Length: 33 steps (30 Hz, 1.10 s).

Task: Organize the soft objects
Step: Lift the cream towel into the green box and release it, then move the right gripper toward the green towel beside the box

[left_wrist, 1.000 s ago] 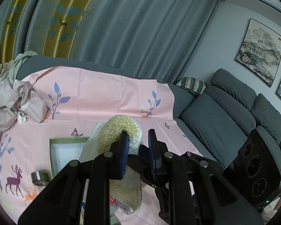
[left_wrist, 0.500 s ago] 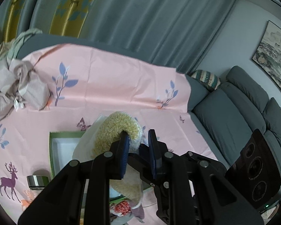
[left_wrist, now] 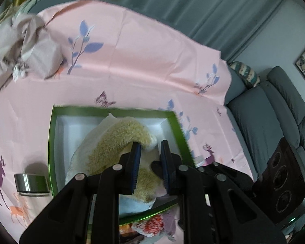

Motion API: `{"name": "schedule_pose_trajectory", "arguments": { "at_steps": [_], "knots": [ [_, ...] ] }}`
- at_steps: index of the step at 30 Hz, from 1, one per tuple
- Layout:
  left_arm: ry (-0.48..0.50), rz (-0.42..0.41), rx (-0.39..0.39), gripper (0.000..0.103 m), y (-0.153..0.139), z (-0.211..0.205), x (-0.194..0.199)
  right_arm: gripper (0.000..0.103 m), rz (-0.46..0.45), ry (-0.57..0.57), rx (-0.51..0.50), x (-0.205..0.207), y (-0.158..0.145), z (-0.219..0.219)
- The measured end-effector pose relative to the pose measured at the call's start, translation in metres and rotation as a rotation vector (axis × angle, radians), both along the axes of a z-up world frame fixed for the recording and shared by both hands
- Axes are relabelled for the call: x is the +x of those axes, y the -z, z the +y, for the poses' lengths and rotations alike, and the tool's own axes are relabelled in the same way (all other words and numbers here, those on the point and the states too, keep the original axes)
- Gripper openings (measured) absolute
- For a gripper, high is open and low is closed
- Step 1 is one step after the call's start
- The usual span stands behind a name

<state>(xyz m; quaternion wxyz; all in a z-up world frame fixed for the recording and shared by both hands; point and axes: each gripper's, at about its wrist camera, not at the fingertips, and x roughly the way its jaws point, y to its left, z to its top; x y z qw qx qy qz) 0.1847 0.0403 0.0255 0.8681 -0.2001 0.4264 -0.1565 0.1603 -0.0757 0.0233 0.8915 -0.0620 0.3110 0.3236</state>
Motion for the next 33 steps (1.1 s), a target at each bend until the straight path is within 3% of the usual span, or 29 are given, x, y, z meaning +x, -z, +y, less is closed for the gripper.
{"name": "schedule_pose_trajectory", "arguments": {
  "at_steps": [3,5,7,9,11,12,14,15,17,25,33],
  "knots": [
    [-0.019,0.044,0.020,0.025,0.016,0.003,0.003,0.011,0.040,0.021,-0.007,0.003,0.011,-0.004],
    [-0.031,0.067,0.030,0.048,0.024,0.005,0.004,0.011,0.062,0.035,-0.014,0.005,0.017,-0.007],
    [-0.045,0.079,0.032,0.065,0.030,0.009,0.001,0.011,0.074,0.043,-0.021,0.005,0.020,-0.010],
    [-0.052,0.083,0.036,0.074,0.032,0.011,-0.001,0.012,0.087,0.057,-0.037,0.003,0.022,-0.014],
    [-0.056,0.090,0.040,0.085,0.032,0.014,-0.004,0.031,0.089,0.070,-0.044,0.001,0.024,-0.018],
    [-0.053,0.090,0.041,0.087,0.031,0.016,-0.007,0.038,0.093,0.079,-0.040,-0.002,0.023,-0.023],
    [-0.050,0.084,0.049,0.088,0.028,0.019,-0.015,0.064,0.099,0.095,-0.015,-0.008,0.022,-0.031],
    [-0.051,0.083,0.052,0.088,0.027,0.019,-0.017,0.066,0.100,0.103,0.004,-0.013,0.020,-0.038],
    [-0.054,0.079,0.055,0.102,0.025,0.023,-0.025,0.066,0.107,0.109,0.026,-0.020,0.018,-0.046],
    [-0.035,0.043,0.075,0.102,0.015,0.022,-0.076,0.066,0.143,0.132,0.056,-0.070,0.017,-0.080],
    [0.009,0.015,0.152,0.102,0.026,0.005,-0.135,0.066,0.149,0.116,-0.008,-0.120,0.029,-0.093]
  ]
}}
